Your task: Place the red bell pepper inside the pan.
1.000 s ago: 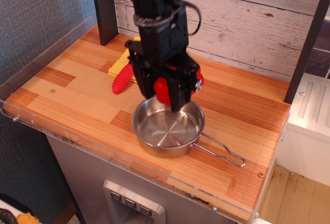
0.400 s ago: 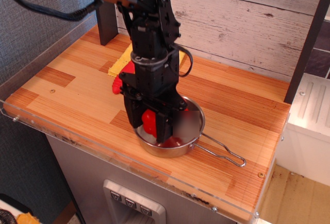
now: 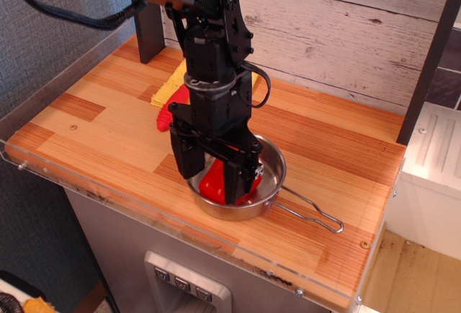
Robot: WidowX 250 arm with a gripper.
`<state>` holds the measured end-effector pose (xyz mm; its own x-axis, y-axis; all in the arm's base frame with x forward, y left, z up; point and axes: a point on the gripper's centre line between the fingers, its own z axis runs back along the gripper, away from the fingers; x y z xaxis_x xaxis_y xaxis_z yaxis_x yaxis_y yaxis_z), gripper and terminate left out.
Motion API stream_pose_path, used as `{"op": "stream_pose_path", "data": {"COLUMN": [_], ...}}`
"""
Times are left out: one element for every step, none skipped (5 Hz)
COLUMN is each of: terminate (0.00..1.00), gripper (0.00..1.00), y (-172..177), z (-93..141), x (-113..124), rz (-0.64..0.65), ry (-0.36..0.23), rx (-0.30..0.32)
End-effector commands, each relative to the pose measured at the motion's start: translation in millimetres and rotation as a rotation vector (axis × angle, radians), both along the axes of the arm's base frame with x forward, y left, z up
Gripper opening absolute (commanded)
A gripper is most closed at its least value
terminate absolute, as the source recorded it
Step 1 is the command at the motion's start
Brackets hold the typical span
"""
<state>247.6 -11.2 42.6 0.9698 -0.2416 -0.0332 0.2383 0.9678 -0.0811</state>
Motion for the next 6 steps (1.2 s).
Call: {"op": "stream_pose_path", "data": {"terminate": [0.0, 0.0, 0.0, 0.0, 0.0, 1.0], "gripper": [1.0, 1.0, 1.0, 1.0, 1.0, 1.0], "y": [31.9, 49.7, 55.3, 57.9, 57.9, 57.9], "z": [73.8, 82.2, 77.0, 73.5, 73.5, 73.5], "x": [21.8, 30.6, 35.7, 37.7, 37.7, 37.7], "rz": [0.083, 0.126, 0.127, 0.122, 0.122, 0.122], "ry": [-0.163, -0.191, -0.182, -0.168, -0.168, -0.168], "rx": [0.032, 0.093, 0.111, 0.096, 0.096, 0.096]}}
